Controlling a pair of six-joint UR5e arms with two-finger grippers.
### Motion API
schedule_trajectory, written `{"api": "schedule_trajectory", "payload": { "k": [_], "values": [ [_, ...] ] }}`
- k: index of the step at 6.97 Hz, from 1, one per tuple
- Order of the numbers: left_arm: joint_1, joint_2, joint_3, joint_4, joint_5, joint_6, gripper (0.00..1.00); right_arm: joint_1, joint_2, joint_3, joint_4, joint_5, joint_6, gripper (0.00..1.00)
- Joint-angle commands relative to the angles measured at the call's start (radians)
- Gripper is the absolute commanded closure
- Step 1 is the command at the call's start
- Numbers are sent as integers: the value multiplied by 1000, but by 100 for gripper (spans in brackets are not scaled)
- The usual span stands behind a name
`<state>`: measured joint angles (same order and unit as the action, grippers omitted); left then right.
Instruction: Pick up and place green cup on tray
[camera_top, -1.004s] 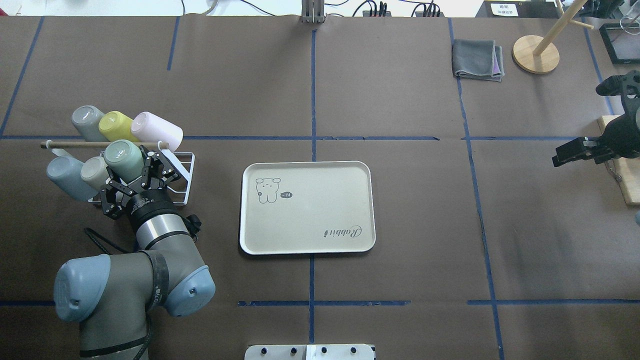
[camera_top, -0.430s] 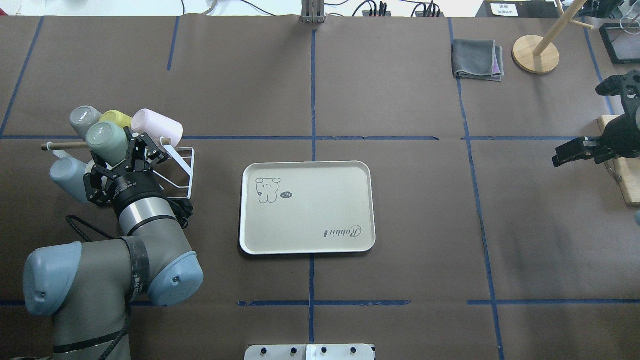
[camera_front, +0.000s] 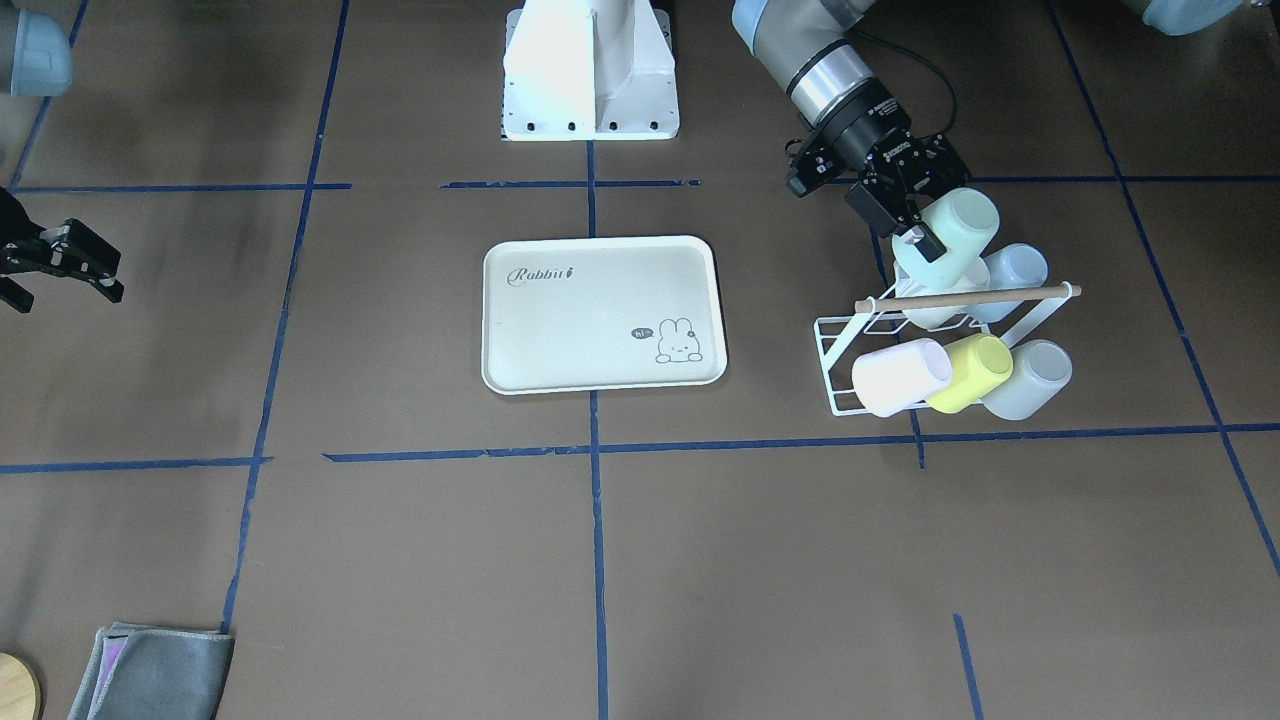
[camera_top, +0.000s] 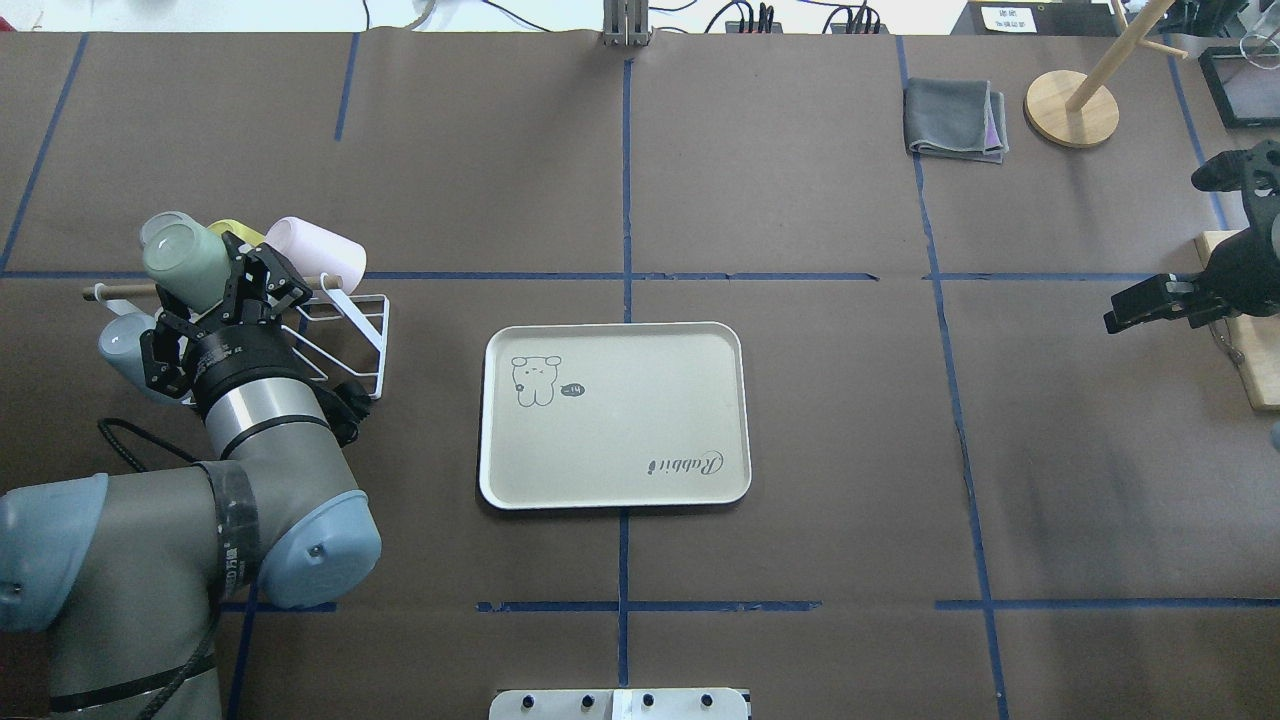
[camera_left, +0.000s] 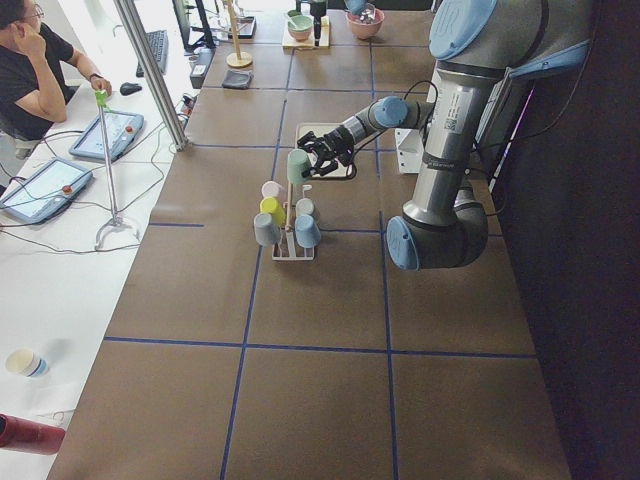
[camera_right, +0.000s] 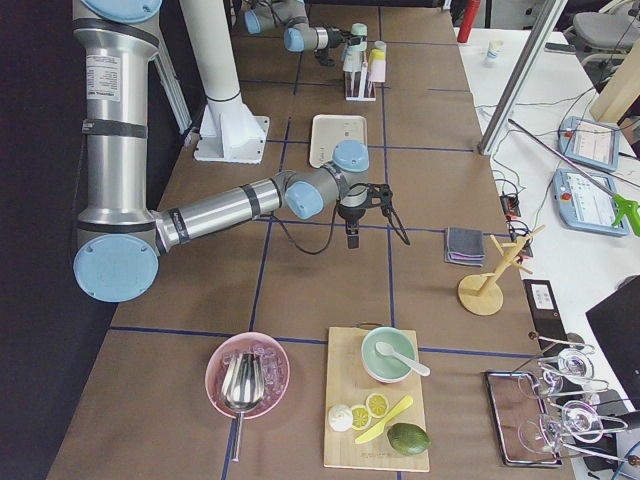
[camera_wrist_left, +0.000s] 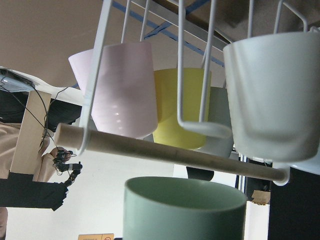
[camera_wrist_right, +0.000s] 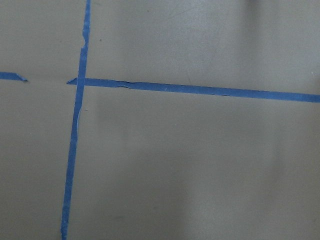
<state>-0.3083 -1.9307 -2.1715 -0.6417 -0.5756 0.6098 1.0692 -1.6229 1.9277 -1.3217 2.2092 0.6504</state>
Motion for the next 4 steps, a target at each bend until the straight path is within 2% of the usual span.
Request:
{"api": "schedule_trajectory", "payload": {
  "k": [1, 3, 4],
  "values": [
    [-21, -2, -132, -1, -9, 5, 93, 0, 0, 2, -1, 1, 0, 0],
    [-40, -45, -226, -54, -62, -19, 93, 0, 1, 4, 1, 1, -2, 0],
    [-48, -51, -226, -166, -125, -135, 93, 2, 3, 4, 1, 1, -2, 0]
  ]
}}
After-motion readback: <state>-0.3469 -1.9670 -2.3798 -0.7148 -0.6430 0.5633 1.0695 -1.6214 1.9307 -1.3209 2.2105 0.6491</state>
